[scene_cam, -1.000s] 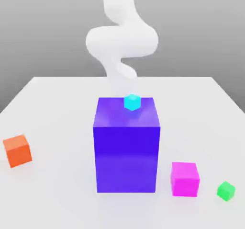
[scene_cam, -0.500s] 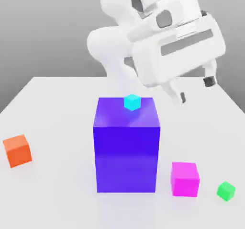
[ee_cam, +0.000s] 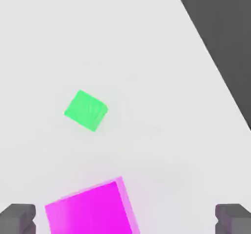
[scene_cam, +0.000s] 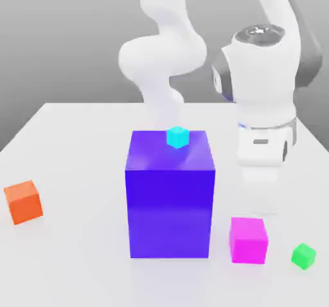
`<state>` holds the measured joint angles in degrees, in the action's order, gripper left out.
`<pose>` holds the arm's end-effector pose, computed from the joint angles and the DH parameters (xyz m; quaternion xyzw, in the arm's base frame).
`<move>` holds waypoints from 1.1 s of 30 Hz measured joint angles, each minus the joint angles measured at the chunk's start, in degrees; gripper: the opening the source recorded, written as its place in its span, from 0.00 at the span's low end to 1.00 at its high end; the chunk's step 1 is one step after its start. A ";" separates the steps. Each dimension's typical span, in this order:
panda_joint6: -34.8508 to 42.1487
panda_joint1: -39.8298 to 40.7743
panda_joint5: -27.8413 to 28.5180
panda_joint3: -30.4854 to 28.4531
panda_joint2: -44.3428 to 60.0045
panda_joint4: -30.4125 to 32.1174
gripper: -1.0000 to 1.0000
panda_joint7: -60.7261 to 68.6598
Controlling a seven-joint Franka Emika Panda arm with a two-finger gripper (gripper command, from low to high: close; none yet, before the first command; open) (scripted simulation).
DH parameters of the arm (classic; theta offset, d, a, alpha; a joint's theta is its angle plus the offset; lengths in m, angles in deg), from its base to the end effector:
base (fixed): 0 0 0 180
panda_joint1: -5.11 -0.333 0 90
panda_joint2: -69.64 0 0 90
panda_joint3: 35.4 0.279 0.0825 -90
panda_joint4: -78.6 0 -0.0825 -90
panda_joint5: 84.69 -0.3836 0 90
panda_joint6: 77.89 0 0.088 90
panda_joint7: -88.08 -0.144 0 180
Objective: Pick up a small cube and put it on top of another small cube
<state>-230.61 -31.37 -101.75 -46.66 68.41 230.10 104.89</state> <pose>0.3920 0.1814 0.1809 -0.9696 -0.2328 -0.0153 0.0742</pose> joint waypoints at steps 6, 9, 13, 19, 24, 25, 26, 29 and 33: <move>-4.47 -1.57 10.56 -0.30 3.03 3.56 0.50 0.29; -6.19 -2.20 14.83 -1.10 4.24 4.26 0.50 -0.42; -8.38 -2.14 14.45 -0.82 6.80 3.65 0.50 0.22; -12.68 -0.92 11.10 1.18 11.95 2.89 0.50 2.69; -16.90 1.77 7.52 4.68 16.91 2.59 0.00 5.30; -16.87 1.77 7.53 4.68 16.91 2.59 0.00 5.29; -16.83 1.78 7.54 4.68 16.91 2.59 0.00 5.28; -16.67 1.82 7.59 4.68 16.90 2.58 0.00 5.23; -15.33 0.93 8.89 3.53 15.20 2.66 0.00 4.31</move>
<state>-245.94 -30.45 -92.86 -43.13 83.61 232.76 109.20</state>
